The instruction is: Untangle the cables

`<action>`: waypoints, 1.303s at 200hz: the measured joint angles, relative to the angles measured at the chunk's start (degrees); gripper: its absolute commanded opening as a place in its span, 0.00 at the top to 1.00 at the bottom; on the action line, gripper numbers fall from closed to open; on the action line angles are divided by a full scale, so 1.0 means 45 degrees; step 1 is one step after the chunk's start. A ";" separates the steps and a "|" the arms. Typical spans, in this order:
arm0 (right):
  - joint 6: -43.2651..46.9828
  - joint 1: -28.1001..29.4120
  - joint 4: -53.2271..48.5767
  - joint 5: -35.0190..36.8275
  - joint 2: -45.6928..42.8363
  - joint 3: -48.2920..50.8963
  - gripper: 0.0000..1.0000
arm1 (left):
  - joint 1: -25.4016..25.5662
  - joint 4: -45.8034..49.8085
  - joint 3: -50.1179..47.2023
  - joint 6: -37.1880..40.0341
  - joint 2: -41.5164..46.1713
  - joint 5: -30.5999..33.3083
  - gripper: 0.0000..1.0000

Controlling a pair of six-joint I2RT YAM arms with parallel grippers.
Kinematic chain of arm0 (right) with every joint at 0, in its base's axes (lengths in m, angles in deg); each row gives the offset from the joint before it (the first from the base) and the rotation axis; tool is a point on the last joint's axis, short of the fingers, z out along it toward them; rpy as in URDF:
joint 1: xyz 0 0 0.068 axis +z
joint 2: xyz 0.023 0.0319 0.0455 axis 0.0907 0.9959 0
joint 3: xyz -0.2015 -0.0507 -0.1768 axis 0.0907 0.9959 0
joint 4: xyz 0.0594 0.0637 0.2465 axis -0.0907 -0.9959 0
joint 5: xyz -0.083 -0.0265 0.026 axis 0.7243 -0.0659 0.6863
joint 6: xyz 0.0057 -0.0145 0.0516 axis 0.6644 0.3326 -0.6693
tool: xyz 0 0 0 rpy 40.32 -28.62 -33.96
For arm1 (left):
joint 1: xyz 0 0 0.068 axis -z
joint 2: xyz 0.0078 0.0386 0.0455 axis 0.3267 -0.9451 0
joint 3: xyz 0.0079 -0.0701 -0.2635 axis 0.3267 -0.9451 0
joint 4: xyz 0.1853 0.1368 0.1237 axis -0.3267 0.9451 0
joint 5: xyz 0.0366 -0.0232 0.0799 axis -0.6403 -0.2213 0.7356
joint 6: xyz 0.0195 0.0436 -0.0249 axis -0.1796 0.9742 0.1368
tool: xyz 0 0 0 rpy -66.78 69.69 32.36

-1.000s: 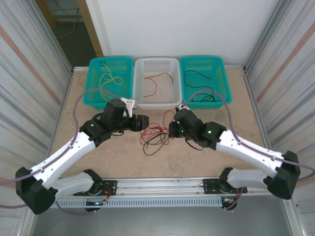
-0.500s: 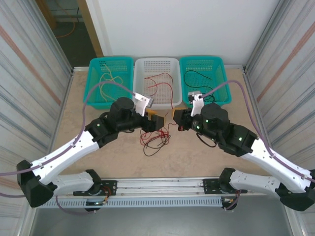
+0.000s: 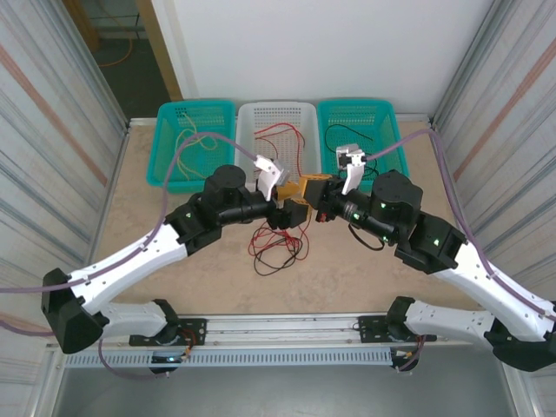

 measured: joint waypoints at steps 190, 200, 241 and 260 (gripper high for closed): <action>-0.0194 -0.1098 0.1078 -0.0389 0.0053 -0.0680 1.00 | 0.0039 -0.1647 -0.0753 0.0442 -0.0078 -0.1010 1.00; -0.0350 -0.1341 0.1078 -0.0335 0.0053 -0.0680 1.00 | 0.0068 -0.1651 -0.0806 0.0452 -0.0058 -0.1035 1.00; -0.1064 -0.2361 0.0899 -0.0141 0.0393 -0.0826 1.00 | 0.0772 -0.1637 -0.0860 0.0835 0.0078 -0.1044 1.00; -0.1399 -0.2749 0.0593 -0.0170 0.0874 -0.1001 1.00 | 0.1224 -0.1617 -0.0840 0.1258 0.0083 -0.1044 1.00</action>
